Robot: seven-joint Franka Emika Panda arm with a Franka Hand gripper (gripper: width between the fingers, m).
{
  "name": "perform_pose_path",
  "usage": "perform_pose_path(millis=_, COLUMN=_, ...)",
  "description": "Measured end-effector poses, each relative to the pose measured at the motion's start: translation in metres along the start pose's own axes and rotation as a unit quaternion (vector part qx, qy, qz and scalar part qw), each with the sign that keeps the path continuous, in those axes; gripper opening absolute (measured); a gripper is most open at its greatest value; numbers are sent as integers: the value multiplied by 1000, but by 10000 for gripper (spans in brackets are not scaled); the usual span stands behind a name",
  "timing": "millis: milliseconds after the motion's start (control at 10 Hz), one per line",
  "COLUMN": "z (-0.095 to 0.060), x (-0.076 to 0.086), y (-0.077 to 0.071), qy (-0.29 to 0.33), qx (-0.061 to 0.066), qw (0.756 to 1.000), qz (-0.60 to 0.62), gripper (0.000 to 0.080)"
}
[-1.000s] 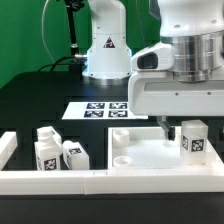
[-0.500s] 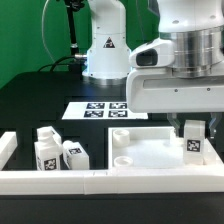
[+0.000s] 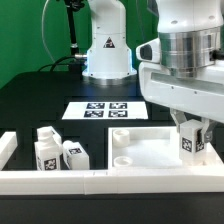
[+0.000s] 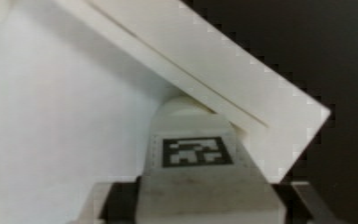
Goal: Assemble one leg
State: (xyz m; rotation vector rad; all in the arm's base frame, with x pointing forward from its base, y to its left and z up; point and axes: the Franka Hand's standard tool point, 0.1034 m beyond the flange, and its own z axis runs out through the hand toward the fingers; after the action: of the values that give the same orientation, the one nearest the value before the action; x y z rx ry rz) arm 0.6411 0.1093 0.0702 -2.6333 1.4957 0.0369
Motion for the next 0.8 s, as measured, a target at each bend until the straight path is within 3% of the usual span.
perform_pose_path(millis=200, z=1, x=-1, y=-3, qy=-28, qx=-15, qw=988, qz=154, gripper=288)
perform_pose_path(millis=300, z=1, x=-2, y=-5, qy=-32, qx=-16, qw=973, qz=229, gripper=288)
perform_pose_path(millis=400, z=1, x=-3, y=-7, qy=-28, qx=-12, qw=940, qz=340, gripper=288)
perform_pose_path(millis=800, z=1, x=-2, y=-5, qy=-15, qx=-6, qw=910, qz=415, gripper=288)
